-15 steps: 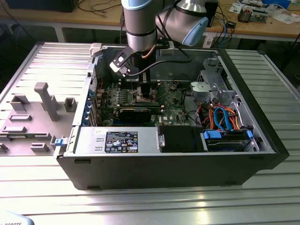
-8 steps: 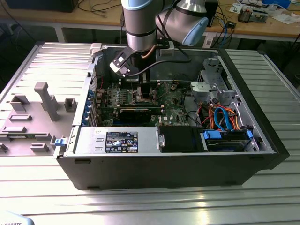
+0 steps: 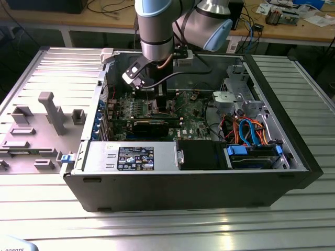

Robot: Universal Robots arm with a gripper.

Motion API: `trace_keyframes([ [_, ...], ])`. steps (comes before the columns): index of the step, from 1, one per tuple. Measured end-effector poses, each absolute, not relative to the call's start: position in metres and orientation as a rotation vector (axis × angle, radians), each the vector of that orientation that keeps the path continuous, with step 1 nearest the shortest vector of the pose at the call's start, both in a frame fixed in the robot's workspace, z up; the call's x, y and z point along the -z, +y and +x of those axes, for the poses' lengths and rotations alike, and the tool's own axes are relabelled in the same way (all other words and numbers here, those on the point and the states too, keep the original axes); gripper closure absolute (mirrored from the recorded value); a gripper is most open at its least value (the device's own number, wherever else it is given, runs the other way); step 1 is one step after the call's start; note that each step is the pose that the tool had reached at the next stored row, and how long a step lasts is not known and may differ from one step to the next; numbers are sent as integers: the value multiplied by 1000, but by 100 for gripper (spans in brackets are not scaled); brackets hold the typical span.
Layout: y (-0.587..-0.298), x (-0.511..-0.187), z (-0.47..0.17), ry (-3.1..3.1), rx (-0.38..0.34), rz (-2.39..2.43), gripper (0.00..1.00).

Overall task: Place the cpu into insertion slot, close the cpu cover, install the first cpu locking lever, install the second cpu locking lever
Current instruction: 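Place the cpu into insertion slot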

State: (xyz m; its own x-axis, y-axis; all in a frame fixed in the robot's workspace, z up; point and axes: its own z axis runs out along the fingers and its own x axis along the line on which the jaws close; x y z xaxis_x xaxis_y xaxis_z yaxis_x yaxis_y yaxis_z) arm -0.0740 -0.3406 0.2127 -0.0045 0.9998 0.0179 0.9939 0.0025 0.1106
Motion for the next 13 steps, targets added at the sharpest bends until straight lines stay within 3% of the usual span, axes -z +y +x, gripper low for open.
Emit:
trace_keyframes([
  [13,-341,-200,-76,2164,-140,2181,46],
])
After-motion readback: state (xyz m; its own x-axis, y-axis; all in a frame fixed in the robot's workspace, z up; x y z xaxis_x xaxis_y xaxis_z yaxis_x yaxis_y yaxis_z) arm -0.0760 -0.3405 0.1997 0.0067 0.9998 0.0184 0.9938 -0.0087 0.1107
